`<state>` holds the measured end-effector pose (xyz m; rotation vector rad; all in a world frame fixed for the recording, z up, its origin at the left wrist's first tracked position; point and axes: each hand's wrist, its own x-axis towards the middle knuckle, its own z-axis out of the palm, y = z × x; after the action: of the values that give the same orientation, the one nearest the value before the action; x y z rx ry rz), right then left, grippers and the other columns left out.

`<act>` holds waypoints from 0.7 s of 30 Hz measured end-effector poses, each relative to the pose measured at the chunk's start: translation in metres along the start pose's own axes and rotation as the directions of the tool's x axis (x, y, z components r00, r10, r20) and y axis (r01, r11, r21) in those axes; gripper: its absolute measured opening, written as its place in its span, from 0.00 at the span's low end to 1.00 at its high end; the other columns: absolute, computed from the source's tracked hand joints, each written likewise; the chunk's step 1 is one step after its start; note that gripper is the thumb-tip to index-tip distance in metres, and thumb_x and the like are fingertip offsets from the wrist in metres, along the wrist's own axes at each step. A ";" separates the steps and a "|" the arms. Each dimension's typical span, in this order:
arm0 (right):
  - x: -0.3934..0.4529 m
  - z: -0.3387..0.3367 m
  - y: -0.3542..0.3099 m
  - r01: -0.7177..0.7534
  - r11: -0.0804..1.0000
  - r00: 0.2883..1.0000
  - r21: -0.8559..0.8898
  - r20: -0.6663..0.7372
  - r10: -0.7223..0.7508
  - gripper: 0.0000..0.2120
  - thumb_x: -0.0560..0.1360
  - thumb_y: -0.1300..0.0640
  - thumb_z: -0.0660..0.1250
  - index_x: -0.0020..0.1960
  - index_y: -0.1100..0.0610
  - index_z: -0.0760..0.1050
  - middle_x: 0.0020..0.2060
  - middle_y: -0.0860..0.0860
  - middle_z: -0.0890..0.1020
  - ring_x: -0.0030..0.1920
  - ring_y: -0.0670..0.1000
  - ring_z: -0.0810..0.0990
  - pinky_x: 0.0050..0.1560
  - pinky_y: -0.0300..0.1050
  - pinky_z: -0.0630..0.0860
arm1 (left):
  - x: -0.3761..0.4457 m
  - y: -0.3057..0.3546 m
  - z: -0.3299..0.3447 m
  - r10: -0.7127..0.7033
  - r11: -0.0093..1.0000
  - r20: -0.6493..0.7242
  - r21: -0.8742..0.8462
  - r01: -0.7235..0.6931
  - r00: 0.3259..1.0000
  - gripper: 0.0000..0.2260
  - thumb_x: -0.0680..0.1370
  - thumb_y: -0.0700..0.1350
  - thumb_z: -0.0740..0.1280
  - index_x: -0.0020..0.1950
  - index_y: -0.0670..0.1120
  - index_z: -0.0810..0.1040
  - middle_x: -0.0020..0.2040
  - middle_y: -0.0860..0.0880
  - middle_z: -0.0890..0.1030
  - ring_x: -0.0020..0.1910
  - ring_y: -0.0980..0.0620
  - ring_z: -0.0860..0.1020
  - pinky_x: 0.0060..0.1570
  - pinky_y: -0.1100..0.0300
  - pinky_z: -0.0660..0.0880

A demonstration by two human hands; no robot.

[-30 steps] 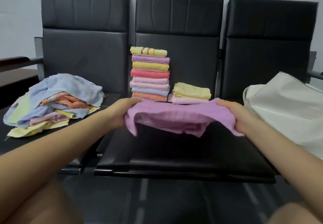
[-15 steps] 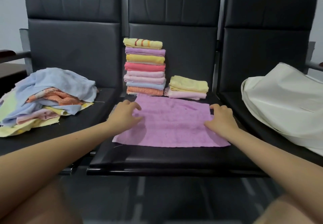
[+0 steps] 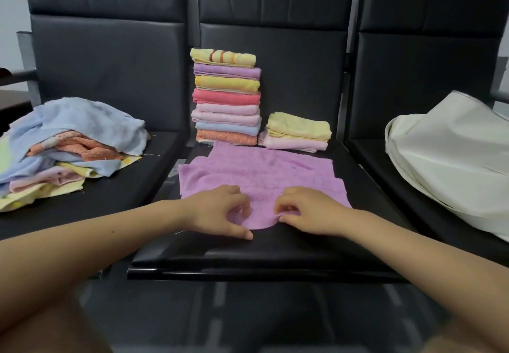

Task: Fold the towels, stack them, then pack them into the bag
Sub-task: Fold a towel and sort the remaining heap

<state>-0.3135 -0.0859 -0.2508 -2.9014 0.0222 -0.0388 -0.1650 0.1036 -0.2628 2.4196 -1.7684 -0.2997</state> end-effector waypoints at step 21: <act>0.050 -0.038 0.072 -0.349 0.870 0.840 0.348 -0.296 0.455 0.19 0.79 0.56 0.62 0.31 0.61 0.68 0.29 0.52 0.68 0.34 0.51 0.66 0.34 0.47 0.59 | 0.035 -0.053 -0.032 -0.279 0.946 -0.338 0.063 0.317 0.899 0.17 0.81 0.57 0.58 0.39 0.47 0.63 0.33 0.51 0.70 0.33 0.51 0.69 0.38 0.54 0.63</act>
<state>-0.2658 -0.1659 -0.2301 -2.5001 0.6473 -0.4736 -0.0977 0.0858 -0.2465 2.6334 -1.3092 0.1769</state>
